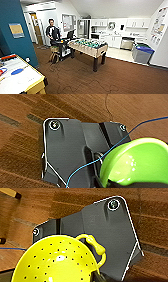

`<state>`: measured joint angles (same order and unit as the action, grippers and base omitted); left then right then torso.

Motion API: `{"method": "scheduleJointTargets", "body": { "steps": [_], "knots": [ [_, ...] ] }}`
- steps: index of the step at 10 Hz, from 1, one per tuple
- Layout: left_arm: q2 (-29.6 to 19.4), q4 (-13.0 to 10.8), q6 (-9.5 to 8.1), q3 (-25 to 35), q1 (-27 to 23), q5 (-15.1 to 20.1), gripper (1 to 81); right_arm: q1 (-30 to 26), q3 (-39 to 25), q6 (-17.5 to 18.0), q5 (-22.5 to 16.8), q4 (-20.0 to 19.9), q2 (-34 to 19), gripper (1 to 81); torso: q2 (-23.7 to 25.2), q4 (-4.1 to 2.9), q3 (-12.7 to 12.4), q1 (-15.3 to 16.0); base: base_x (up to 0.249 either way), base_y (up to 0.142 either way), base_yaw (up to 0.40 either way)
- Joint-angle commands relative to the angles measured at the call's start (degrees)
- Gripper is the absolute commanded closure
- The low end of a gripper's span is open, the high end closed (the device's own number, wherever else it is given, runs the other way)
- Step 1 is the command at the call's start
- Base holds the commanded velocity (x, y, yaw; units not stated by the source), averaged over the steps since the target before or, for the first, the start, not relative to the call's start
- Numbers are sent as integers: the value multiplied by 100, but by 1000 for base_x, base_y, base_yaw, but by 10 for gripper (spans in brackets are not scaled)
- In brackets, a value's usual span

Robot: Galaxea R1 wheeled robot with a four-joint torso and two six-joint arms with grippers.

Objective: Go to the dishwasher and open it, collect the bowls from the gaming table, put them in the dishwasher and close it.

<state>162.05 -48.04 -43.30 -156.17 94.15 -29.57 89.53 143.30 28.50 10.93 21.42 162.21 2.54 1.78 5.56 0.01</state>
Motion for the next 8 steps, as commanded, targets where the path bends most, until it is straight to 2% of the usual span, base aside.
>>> {"method": "scheduleJointTargets", "body": {
  "steps": [1,8],
  "knots": [
    [-67,-74,23,-45,-155,417,811,-220,21,6,-197,38,-98,811,0,0,0,0,0,0,-384],
    [-137,-38,23,-45,-146,409,811,-229,30,6,-180,38,-90,811,0,0,0,2,0,0,-384]
  ]
}}
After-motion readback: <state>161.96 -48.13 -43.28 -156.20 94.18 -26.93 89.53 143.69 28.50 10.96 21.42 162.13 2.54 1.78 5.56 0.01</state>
